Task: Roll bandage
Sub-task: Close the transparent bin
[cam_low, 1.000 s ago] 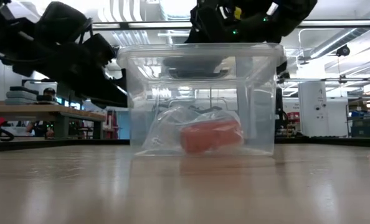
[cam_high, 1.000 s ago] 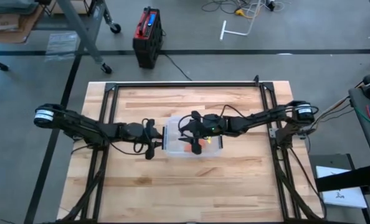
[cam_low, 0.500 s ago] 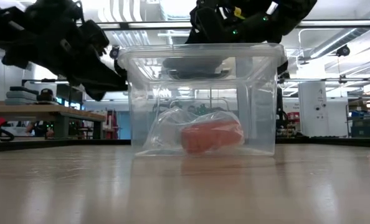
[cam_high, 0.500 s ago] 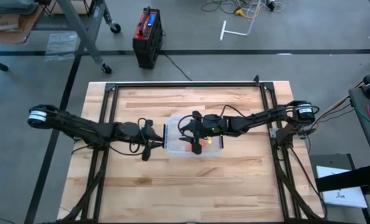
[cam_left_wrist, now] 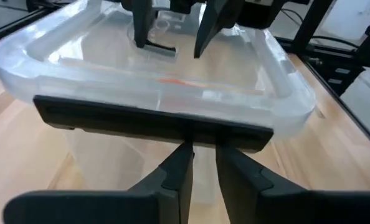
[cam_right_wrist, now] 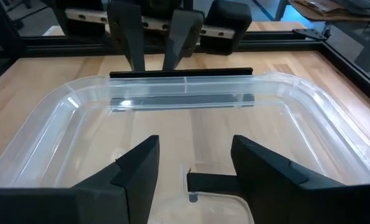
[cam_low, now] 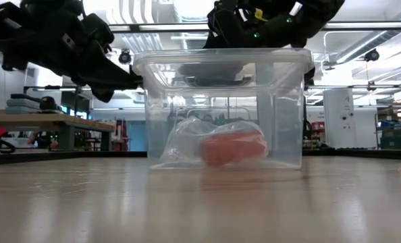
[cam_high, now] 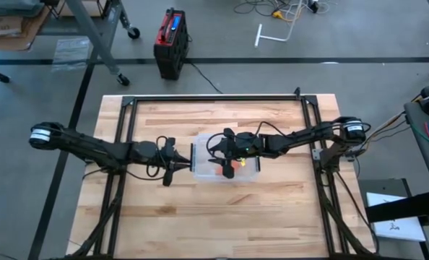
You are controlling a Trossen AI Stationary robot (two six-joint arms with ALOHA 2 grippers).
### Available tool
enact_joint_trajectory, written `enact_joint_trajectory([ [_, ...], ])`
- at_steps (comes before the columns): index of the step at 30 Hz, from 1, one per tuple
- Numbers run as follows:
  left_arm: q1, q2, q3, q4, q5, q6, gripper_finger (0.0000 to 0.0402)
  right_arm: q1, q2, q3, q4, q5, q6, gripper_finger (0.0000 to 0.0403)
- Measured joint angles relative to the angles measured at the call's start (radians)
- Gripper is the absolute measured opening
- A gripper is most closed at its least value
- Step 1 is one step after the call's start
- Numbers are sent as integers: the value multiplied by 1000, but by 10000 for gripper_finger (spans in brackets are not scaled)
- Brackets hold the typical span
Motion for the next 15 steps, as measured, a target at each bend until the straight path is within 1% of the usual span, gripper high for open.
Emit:
enact_joint_trajectory([
  [4, 0, 27, 21, 7, 0, 35, 62, 0, -1, 0, -12, -2, -2, 199],
  [9, 0, 50, 73, -50, -1, 76, 67, 0, -2, 1, -23, -2, 2, 199],
  [15, 0, 117, 151, -102, 1, 115, 68, -2, -3, 1, -36, 8, 12, 199],
])
